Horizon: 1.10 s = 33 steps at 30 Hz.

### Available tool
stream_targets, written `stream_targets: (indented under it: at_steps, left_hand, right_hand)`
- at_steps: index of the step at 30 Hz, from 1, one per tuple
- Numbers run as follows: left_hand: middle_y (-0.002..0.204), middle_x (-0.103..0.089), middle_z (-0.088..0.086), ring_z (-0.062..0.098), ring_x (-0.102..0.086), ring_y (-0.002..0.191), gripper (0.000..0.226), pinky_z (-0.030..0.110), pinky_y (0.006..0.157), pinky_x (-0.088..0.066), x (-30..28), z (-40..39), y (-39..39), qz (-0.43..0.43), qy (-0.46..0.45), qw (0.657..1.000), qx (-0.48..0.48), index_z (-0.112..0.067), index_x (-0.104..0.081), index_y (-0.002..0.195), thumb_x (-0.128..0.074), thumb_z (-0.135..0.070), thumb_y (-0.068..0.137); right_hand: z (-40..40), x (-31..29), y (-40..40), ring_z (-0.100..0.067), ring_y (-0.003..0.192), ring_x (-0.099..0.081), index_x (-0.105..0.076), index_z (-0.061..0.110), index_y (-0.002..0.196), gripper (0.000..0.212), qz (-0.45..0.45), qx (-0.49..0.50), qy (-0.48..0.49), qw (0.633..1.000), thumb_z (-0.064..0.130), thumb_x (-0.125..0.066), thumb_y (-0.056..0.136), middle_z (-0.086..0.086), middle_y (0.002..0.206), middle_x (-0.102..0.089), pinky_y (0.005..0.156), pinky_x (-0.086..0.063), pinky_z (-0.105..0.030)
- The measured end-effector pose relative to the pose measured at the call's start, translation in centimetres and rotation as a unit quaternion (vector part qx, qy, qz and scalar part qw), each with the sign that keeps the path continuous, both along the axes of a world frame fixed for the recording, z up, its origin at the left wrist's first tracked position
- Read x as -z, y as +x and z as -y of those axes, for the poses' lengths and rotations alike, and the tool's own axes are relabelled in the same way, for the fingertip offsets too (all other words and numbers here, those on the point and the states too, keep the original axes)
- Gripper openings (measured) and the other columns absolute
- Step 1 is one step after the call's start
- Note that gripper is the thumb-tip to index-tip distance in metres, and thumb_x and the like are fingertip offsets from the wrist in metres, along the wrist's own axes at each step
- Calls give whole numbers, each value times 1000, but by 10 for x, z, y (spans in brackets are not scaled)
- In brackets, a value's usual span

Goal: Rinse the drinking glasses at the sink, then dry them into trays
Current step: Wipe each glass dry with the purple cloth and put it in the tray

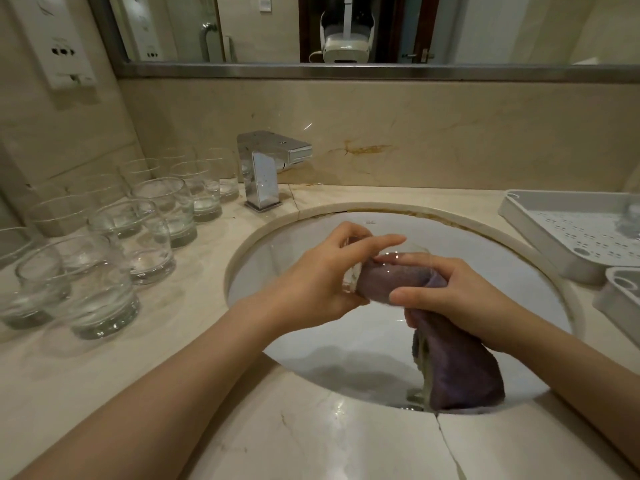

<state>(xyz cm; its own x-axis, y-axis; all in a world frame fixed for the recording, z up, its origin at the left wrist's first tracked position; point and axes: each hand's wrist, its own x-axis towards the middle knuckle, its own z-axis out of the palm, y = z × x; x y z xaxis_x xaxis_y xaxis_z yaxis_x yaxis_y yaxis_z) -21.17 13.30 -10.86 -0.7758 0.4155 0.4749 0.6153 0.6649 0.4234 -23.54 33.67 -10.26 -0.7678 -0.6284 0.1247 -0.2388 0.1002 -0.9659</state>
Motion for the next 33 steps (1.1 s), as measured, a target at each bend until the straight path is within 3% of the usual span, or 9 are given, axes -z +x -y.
stream_targets:
  at_steps: [3,7,11,15,19,22,24,27,33]
  left_hand:
    - [127,-50,-4,10,-57,111,85,20,88,-51,-12,1,3,156,143,977,15,-42,-44,131,-80,3,70]
    - [133,-49,2,29,-69,94,85,34,70,-59,-19,5,3,338,252,904,71,-35,-50,134,-74,16,69]
    - [136,-45,2,30,-70,92,84,37,69,-61,-12,-2,2,299,246,920,60,-37,-49,133,-74,13,71]
    - [124,-45,4,22,-56,109,83,29,84,-54,-3,-3,2,80,73,994,15,-40,-41,136,-77,1,74]
    - [130,-45,12,27,-56,105,85,33,75,-54,0,0,-3,-126,-76,989,-3,-36,-36,136,-78,2,72]
    - [130,-45,7,22,-54,112,75,31,87,-53,-5,-3,0,-65,8,998,14,-36,-43,135,-77,-8,74]
    - [129,-46,-2,18,-60,108,80,29,85,-55,-12,-2,3,118,117,986,10,-39,-41,136,-79,-6,73]
    - [125,-49,-8,9,-64,99,85,24,73,-58,-13,-2,5,275,196,941,18,-39,-46,133,-80,4,69]
    - [122,-46,-5,27,-67,91,85,35,71,-60,-4,-11,5,257,195,946,-2,-31,-42,141,-76,6,73]
  right_hand:
    - [0,3,1,0,86,-66,-66,39,105,41,-176,47,34,983,39,-79,67,18,93,-71,76,-50,-17]
    - [-9,17,-10,-7,99,-61,-59,35,124,49,-457,42,148,876,49,-64,78,5,118,-59,82,-52,-21]
    - [-8,12,-9,-6,100,-61,-60,38,123,50,-410,42,131,902,52,-67,76,8,114,-61,82,-50,-18]
    - [-1,4,0,-2,80,-67,-67,37,103,36,-95,32,21,995,38,-78,69,15,89,-73,70,-51,-14]
    - [-4,0,-4,-19,56,-59,-69,21,106,42,125,-31,-65,990,32,-78,67,-8,76,-67,50,-51,-26]
    - [-3,-2,-2,-16,58,-61,-73,26,97,38,80,-25,-57,995,27,-84,61,-2,75,-69,54,-51,-23]
    - [-4,-1,-1,-2,73,-65,-71,33,101,41,-119,27,14,992,31,-85,63,10,86,-71,68,-50,-14]
    - [-12,10,-11,-5,92,-63,-59,37,123,48,-495,44,178,849,49,-65,77,3,115,-62,74,-55,-23]
    - [-7,12,-9,-4,99,-62,-62,41,119,47,-354,38,126,926,46,-73,73,11,109,-63,82,-48,-14]
